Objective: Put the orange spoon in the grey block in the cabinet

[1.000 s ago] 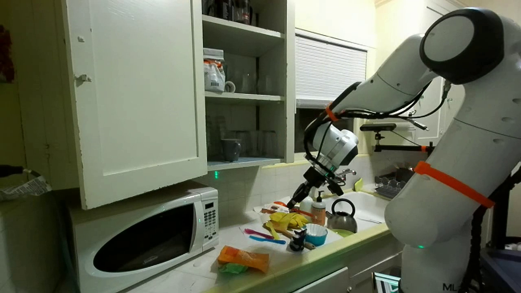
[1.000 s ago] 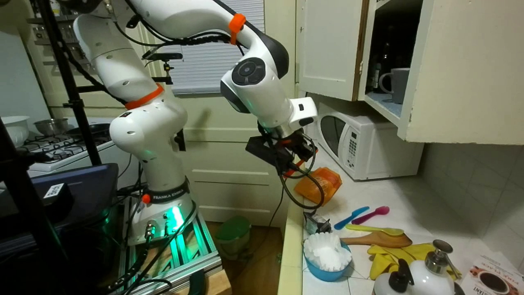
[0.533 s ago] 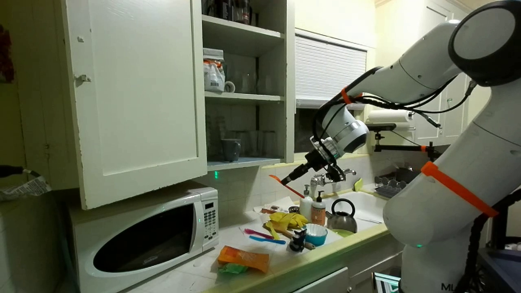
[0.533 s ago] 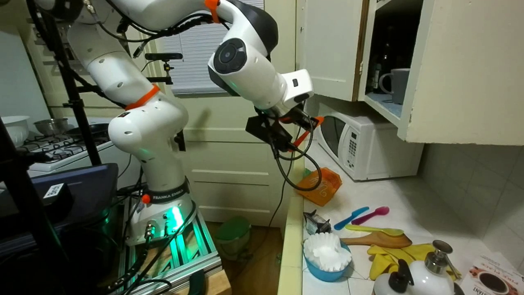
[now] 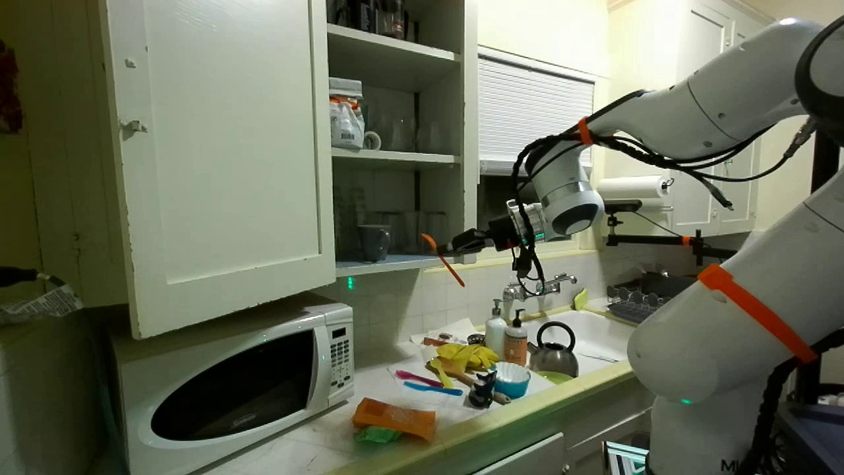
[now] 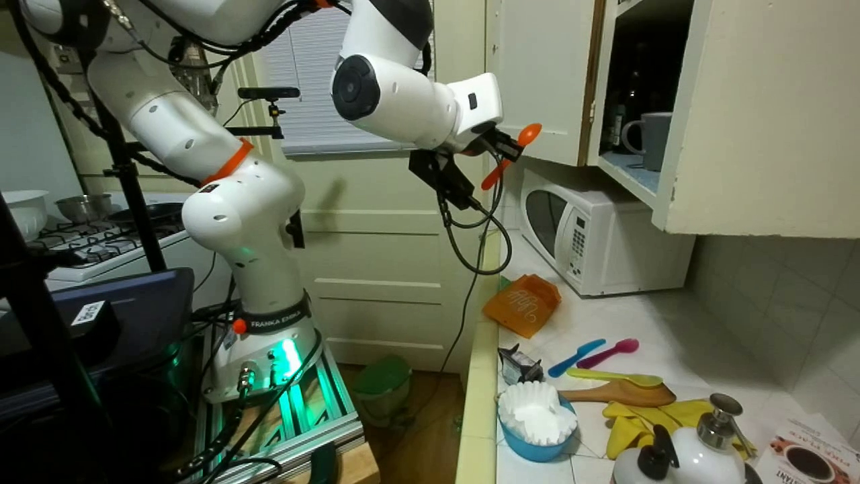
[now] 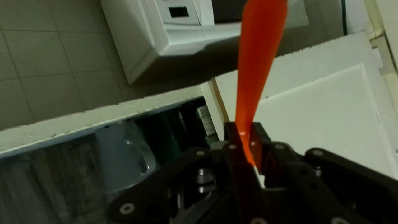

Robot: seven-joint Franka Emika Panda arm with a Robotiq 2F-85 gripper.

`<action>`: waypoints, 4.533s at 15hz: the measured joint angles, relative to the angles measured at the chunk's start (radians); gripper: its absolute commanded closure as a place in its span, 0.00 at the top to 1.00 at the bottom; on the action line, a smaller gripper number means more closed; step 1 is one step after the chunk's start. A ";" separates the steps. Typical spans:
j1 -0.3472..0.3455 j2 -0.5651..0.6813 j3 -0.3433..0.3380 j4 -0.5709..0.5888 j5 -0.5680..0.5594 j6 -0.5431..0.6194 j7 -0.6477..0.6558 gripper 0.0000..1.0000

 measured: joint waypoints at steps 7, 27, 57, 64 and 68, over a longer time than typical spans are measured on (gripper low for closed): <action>0.042 -0.015 -0.027 0.001 0.032 0.012 0.001 0.15; 0.118 -0.017 -0.063 -0.001 0.755 -0.014 -0.488 0.04; -0.408 0.109 0.332 -0.001 1.049 -0.599 -1.100 0.04; -0.232 0.155 0.189 0.001 1.047 -0.599 -1.101 0.04; -0.231 0.169 0.192 0.021 1.047 -0.599 -1.101 0.04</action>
